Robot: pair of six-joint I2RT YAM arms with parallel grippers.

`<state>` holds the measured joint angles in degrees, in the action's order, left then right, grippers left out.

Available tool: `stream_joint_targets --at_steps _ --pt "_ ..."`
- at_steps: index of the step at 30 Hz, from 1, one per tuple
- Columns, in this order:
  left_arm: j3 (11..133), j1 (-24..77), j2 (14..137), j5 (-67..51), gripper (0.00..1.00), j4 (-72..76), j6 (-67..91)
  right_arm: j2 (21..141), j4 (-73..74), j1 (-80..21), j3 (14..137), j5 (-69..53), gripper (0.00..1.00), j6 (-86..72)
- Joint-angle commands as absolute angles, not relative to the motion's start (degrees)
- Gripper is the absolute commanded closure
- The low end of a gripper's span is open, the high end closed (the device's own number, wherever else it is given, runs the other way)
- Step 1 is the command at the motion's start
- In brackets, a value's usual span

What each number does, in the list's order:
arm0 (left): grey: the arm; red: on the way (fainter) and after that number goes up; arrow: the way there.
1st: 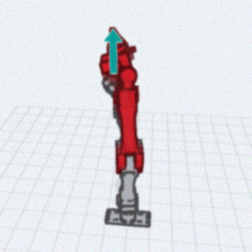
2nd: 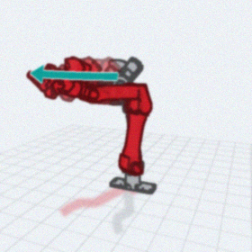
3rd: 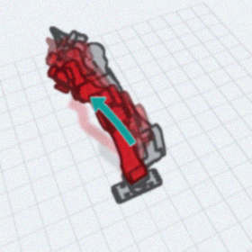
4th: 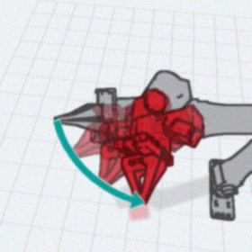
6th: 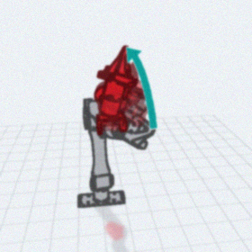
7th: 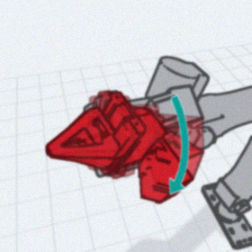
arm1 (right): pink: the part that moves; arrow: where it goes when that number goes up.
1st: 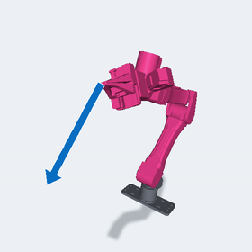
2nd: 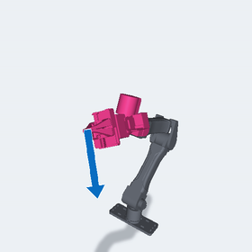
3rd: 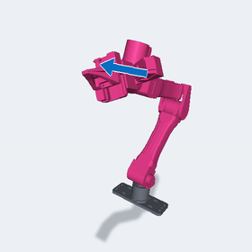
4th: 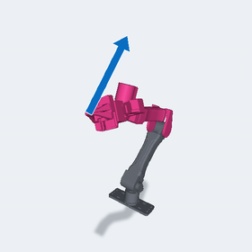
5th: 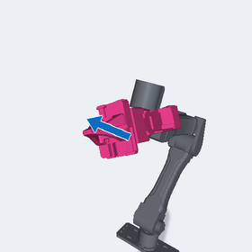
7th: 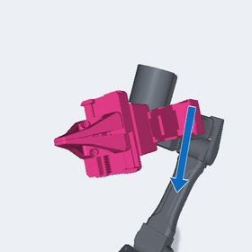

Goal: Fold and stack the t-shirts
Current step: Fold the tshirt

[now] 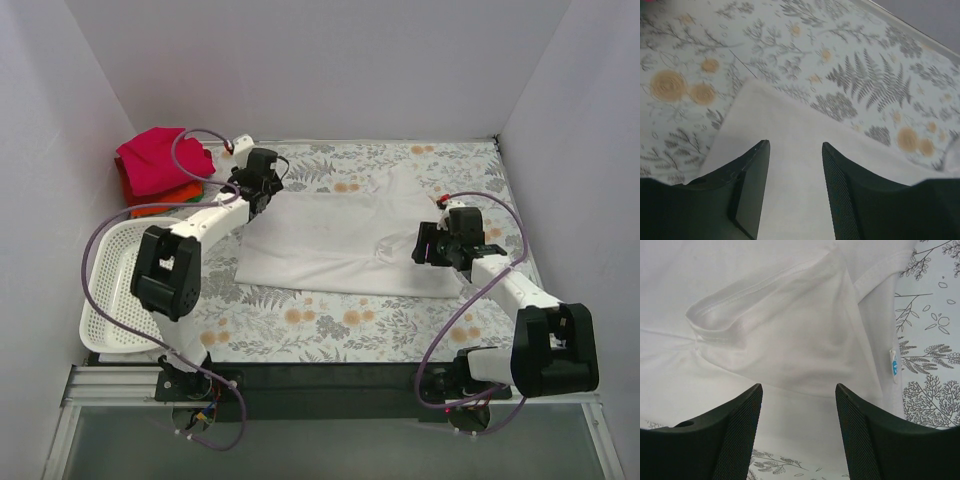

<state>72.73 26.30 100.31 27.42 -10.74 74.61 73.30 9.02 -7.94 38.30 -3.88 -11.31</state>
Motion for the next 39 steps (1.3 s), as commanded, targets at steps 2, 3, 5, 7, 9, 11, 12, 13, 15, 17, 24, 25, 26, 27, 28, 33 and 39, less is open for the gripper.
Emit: stream_joint_targets --at_steps 2,3,5,7,9,11,12,13,15,17,24,25,26,27,28,33,39 --pt "82.22 20.49 110.02 28.04 0.57 -12.13 67.95 70.93 8.26 -7.74 37.09 -7.03 0.45 -10.11" --pt "84.18 19.96 113.52 28.04 0.58 -12.22 66.9 70.67 8.17 -7.82 36.83 -7.55 0.45 -10.02" --pt "90.14 18.38 117.05 27.78 0.58 -12.74 64.96 69.88 7.82 -7.91 36.65 -8.0 0.45 -9.93" --pt "93.41 16.97 121.63 27.16 0.58 -14.23 64.25 69.09 7.65 -7.82 36.21 -8.52 0.46 -9.84" --pt "96.32 16.18 124.79 26.55 0.58 -14.85 64.16 68.65 7.56 -7.91 35.95 -8.7 0.45 -9.84" --pt "97.29 15.21 126.12 26.37 0.58 -14.68 64.07 68.12 7.47 -7.91 35.77 -8.88 0.45 -9.84" --pt "98.08 14.86 127.34 26.19 0.58 -14.59 63.9 68.12 7.47 -7.91 35.68 -9.14 0.45 -9.76" --pt "98.52 14.59 127.96 25.84 0.58 -14.68 63.72 67.94 7.38 -7.91 35.68 -9.23 0.45 -9.76" --pt "99.05 13.98 129.37 25.75 0.58 -14.94 63.11 68.03 7.3 -7.82 35.51 -9.49 0.45 -9.76" --pt "98.88 13.8 129.72 25.84 0.58 -15.38 63.02 68.29 7.21 -7.91 35.51 -9.49 0.45 -9.76" --pt "96.42 13.71 128.85 25.84 0.63 -14.77 62.93 69.08 7.03 -7.91 35.6 -9.49 0.45 -9.84" --pt "96.24 13.8 128.76 25.75 0.66 -14.77 62.93 69.08 7.03 -7.91 35.51 -9.41 0.45 -9.93" --pt "96.15 13.8 128.93 25.66 0.66 -14.77 62.93 69.0 7.03 -7.91 35.51 -9.23 0.45 -9.76" --pt "96.15 13.71 129.02 25.14 0.67 -14.77 62.84 68.91 7.03 -7.82 35.51 -9.23 0.45 -9.84" --pt "96.15 13.8 129.11 24.88 0.67 -14.85 62.67 68.65 7.03 -7.91 35.59 -9.23 0.45 -9.84" --pt "95.63 13.8 128.94 23.91 0.71 -14.77 62.75 68.82 7.03 -7.82 35.59 -8.79 0.45 -9.84" --pt "95.54 13.71 128.67 24.52 0.92 -14.68 62.49 71.89 7.03 -7.91 40.24 -8.09 0.45 -10.11"
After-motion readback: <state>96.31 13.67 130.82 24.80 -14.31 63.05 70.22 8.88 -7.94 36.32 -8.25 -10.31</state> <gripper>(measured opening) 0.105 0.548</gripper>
